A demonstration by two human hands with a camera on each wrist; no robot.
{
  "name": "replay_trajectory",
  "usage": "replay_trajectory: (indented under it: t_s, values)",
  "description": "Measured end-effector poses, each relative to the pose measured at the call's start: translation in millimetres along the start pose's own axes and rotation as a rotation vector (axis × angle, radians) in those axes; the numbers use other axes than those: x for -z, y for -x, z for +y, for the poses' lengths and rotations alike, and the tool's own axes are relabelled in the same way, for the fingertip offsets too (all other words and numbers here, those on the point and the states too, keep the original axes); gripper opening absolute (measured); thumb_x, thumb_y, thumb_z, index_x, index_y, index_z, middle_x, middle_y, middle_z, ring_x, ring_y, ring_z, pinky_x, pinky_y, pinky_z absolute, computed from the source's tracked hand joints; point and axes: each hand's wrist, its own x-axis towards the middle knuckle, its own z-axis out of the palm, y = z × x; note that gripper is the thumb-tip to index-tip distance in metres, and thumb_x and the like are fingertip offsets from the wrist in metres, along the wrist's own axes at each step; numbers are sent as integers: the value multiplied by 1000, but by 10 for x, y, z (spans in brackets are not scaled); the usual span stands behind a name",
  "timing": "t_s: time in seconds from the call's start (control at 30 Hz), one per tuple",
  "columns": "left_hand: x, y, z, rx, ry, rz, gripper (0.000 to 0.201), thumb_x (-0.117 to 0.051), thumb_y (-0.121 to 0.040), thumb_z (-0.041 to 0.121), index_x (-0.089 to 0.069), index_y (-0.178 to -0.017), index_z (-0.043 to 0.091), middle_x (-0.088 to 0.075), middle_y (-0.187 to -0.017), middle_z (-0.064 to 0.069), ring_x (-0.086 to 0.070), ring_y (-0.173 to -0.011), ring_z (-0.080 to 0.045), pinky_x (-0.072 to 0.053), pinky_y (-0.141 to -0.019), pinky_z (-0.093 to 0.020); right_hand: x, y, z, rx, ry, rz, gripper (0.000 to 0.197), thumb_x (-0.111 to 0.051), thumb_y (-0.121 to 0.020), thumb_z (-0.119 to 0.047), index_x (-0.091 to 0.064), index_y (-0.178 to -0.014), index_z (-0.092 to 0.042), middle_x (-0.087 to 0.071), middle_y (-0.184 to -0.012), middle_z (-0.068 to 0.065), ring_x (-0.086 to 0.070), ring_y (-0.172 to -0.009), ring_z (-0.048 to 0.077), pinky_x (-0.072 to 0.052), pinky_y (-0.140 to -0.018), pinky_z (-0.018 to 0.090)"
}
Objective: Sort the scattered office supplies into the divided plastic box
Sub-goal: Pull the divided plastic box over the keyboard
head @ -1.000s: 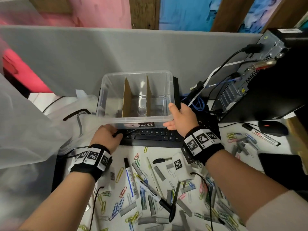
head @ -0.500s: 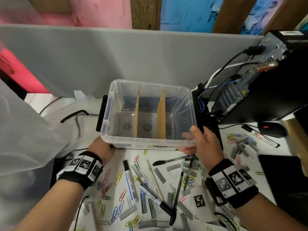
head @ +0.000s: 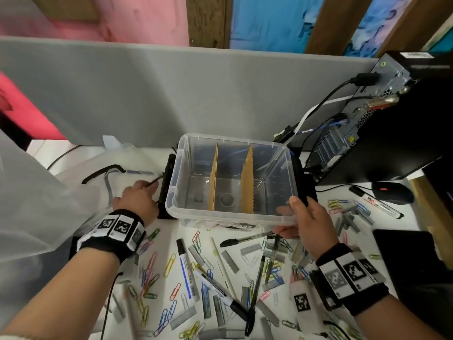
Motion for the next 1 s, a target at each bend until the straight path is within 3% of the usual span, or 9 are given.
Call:
replay_trajectory:
  t_s: [0.13, 0.23, 0.33, 0.5, 0.6, 0.73, 0.9, 0.97, 1.0]
  values:
    - [84, -174, -34, 119, 187, 97, 60, -46, -87, 11, -40, -142, 33, -33, -147, 0, -35, -130, -28, -30, -104, -50, -134, -134, 30, 25, 46, 0, 31, -45, -99, -30, -53, -98, 0, -67, -92, 16, -70, -59, 30, -58, -65, 48]
    - [57, -277, -77, 127, 317, 95, 54, -47, -87, 11, -48, -138, 29, -35, -147, -2, -39, -131, -28, -32, -109, -48, -231, -232, 52, 38, 63, -6, 30, -44, -99, -32, -52, -97, -2, -66, -83, 9, -71, -60, 27, -57, -69, 52]
    - [-7, -333, -113, 91, 327, 78, 51, -52, -87, 20, -49, -137, 29, -38, -146, -4, -44, -129, -28, -35, -107, -48, -299, -305, 64, 37, 55, -15, 23, -44, -98, -34, -51, -88, -16, -67, -76, -1, -71, -63, 27, -58, -72, 48]
    - [-159, -354, -224, -35, 329, 73, 54, -46, -64, 49, -65, -114, 37, -52, -135, -5, -48, -124, -28, -42, -100, -51, -251, -354, 92, -4, -2, -72, 14, -46, -97, -37, -52, -91, -25, -67, -102, 7, -72, -70, 30, -58, -73, 44]
    - [7, -46, -121, -99, 365, 94, 51, -65, -74, 37, -59, -124, 32, -42, -145, -7, -39, -134, -25, -36, -107, -48, -191, -356, 132, -50, -62, -76, 29, -49, -95, -40, -52, -104, -12, -68, -97, 16, -72, -73, 33, -57, -74, 43]
    - [106, 341, -38, -137, 496, -4, 91, -79, -73, 15, -29, -148, 22, -35, -150, -4, -35, -136, -20, -30, -108, -31, -188, -364, 182, -96, -136, -67, 43, -49, -94, -43, -47, -112, -3, -65, -101, 25, -71, -75, 35, -56, -69, 40]
    - [183, 637, 0, -182, 731, -98, 120, -83, -67, 4, -2, -151, 31, -34, -151, 5, -34, -136, -12, -30, -105, -29, -209, -334, 189, -132, -166, -37, 36, -48, -94, -47, -47, -108, -14, -62, -100, 13, -71, -76, 35, -56, -73, 48]
    - [241, 716, 86, -237, 777, -83, 121, -89, -61, 11, -9, -143, 51, -40, -139, 26, -42, -124, 1, -36, -102, -24, -212, -317, 183, -138, -163, -21, 36, -48, -94, -48, -46, -112, -17, -62, -96, 8, -71, -76, 35, -55, -76, 49]
    - [272, 750, 141, -276, 810, -83, 118, -92, -55, 17, -15, -129, 68, -42, -125, 43, -46, -112, 14, -39, -95, -13, -213, -310, 177, -144, -164, -17, 38, -48, -94, -49, -46, -113, -17, -62, -96, 7, -71, -77, 34, -56, -75, 47]
